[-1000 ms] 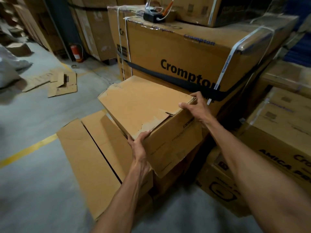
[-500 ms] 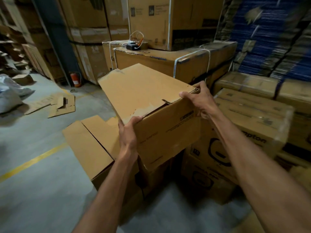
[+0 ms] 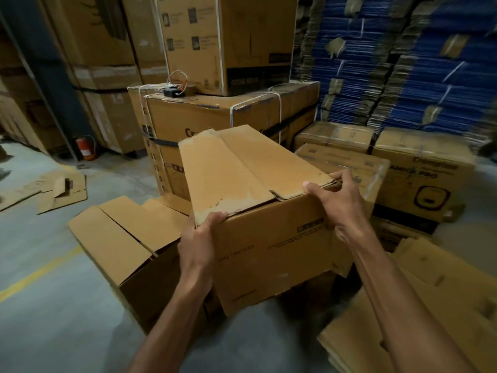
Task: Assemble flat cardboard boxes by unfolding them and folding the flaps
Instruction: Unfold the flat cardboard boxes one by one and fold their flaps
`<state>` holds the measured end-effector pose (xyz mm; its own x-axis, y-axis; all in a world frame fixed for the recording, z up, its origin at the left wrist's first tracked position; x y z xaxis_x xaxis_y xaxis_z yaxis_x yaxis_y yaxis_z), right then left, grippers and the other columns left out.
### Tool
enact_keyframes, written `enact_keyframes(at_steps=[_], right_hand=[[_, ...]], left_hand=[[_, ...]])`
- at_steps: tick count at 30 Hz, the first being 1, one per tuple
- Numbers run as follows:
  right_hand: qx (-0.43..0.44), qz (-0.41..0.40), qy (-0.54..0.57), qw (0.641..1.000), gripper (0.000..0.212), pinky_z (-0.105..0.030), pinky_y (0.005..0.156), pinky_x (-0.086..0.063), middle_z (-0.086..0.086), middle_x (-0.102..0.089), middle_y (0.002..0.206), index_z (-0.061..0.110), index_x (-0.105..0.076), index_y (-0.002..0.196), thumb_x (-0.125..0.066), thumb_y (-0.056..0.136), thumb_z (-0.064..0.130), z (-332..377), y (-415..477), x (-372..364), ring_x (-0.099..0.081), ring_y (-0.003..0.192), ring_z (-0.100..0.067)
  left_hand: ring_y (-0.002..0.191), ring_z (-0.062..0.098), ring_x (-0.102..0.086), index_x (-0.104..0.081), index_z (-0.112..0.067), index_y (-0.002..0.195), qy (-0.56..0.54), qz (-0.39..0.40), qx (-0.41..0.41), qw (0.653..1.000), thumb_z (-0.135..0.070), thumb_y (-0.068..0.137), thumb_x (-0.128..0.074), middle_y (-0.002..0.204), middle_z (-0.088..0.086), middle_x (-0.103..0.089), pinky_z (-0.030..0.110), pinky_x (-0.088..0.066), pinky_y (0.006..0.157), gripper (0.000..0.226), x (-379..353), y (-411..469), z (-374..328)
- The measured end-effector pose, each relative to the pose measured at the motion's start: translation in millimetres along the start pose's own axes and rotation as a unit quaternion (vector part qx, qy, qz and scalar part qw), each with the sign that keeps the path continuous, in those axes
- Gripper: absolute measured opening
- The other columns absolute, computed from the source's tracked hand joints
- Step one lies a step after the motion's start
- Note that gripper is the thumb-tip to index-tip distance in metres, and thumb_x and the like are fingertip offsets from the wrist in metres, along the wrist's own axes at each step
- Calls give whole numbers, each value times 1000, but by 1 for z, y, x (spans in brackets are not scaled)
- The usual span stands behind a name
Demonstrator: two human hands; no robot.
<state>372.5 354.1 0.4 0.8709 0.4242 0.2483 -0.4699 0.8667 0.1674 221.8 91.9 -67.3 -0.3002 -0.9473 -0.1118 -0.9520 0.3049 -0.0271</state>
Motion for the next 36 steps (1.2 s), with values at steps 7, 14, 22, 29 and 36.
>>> enact_keyframes(at_steps=[7,14,22,29,36], right_hand=[[7,-77,-23,997,51,-26,56,-45,-1,-52,105,24,-45,121,-77,86,44,0,-17,74,-49,79,-3],[-1,-162,13,987,49,-26,58,-42,-2,-55,114,22,-48,117,-78,85,44,-14,-12,116,-58,92,-16],[-5,-244,39,969,49,-24,57,-40,6,-55,103,21,-49,117,-78,84,43,-28,21,120,-56,95,-19],[-34,-297,33,954,45,-36,72,-54,6,-59,107,29,-50,109,-78,81,50,-60,109,83,-57,109,-27],[-75,-368,21,927,44,-44,75,-58,11,-58,99,27,-50,110,-78,83,46,-68,197,45,-61,102,-27]], left_hand=[[98,33,-67,-68,-21,109,7,72,-16,997,-60,69,-67,107,11,-70,53,-56,83,57,-54,-16,-6],[103,31,-64,-62,-19,126,26,183,-43,982,-58,69,-68,116,11,-66,49,-54,85,69,-112,8,-21],[106,30,-65,-59,-30,131,58,264,-76,960,-59,68,-68,118,5,-67,55,-55,91,70,-175,78,-33],[104,26,-64,-61,-26,130,98,322,-99,936,-63,67,-62,117,5,-68,49,-54,91,73,-243,185,-26],[111,22,-62,-66,-30,126,124,380,-74,914,-67,62,-63,120,-3,-69,53,-48,100,74,-319,306,-19]])
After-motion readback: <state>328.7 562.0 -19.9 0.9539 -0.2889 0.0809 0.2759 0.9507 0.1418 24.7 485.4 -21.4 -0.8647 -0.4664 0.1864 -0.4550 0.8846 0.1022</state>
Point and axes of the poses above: each hand's wrist, its own y-axis towards the middle knuckle, its own x-axis out of the back of the hand, z = x × y, the point moved 8 cm from there along y, towards the middle knuckle
